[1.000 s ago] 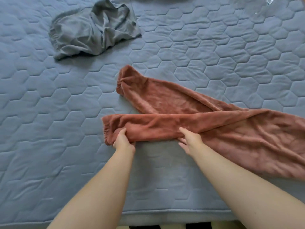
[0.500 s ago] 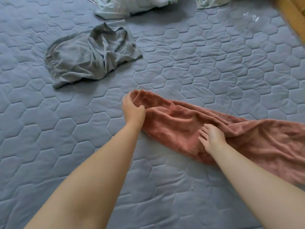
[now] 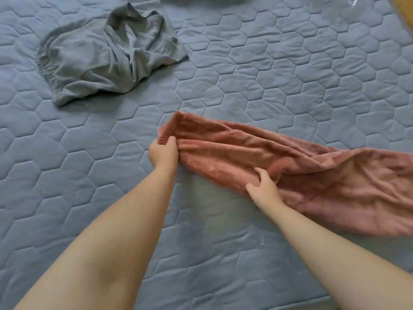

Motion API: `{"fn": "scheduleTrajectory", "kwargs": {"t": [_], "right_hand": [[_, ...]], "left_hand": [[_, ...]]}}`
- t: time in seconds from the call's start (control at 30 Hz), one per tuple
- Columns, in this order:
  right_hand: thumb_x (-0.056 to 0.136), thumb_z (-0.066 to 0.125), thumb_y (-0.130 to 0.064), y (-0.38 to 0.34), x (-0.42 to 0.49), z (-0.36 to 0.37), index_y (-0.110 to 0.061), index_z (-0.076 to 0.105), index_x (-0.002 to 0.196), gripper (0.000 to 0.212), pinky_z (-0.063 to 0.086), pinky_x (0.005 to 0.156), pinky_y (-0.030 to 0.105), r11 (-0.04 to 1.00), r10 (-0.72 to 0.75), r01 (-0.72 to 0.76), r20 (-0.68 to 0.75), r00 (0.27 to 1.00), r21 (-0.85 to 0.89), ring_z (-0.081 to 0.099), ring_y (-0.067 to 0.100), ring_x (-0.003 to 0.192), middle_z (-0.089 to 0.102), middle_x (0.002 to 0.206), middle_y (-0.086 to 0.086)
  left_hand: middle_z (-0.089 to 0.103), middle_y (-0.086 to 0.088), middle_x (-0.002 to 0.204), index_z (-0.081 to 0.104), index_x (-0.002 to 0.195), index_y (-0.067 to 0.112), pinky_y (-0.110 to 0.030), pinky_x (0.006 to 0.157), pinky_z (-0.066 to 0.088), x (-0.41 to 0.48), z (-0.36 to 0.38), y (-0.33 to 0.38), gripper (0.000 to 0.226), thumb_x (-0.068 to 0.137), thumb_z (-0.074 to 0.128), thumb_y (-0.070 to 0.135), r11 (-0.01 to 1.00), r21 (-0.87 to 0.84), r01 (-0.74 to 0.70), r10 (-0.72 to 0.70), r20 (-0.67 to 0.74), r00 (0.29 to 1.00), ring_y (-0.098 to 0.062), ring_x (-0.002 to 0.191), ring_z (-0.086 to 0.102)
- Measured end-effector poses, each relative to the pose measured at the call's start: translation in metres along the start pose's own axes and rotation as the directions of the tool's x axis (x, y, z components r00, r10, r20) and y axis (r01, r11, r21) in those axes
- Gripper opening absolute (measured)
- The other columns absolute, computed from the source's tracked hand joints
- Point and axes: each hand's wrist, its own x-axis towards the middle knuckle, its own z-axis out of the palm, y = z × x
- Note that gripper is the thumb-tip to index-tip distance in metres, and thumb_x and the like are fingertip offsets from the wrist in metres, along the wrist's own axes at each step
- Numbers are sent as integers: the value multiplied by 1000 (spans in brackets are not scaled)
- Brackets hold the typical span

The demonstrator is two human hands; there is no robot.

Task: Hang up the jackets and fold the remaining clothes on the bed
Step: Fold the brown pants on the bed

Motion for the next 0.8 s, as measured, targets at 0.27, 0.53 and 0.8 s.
{"fn": "scheduleTrajectory", "kwargs": {"t": [0.27, 0.53, 0.8], "right_hand": [[84, 55, -16, -18, -39, 41, -5, 40, 139, 58, 26, 113, 34, 856, -284, 272, 39, 958, -441, 35, 26, 134, 43, 143, 11], [78, 49, -13, -20, -40, 69, -3, 57, 122, 46, 38, 104, 43, 664, -538, 435, 16, 843, -608, 49, 34, 121, 53, 130, 18], [93, 39, -13, -64, 16, 41, -12, 56, 115, 28, 28, 104, 45, 476, -292, 169, 26, 956, -863, 46, 31, 120, 60, 121, 10]], "left_hand": [[64, -26, 113, 65, 110, -4, -37, 89, 43, -34, -98, -70, 33, 92, 48, 17, 958, 173, 229, -192, -205, 960, -40, 109, 57], [53, -10, 118, 52, 126, 9, -35, 98, 41, -7, -115, -76, 52, 75, 63, 18, 886, 346, -310, 250, 206, 946, -25, 113, 50], [62, -17, 96, 63, 91, 4, -40, 76, 39, 17, -95, -63, 18, 81, 58, 18, 375, 579, -724, 461, 561, 688, -36, 96, 53]]}}
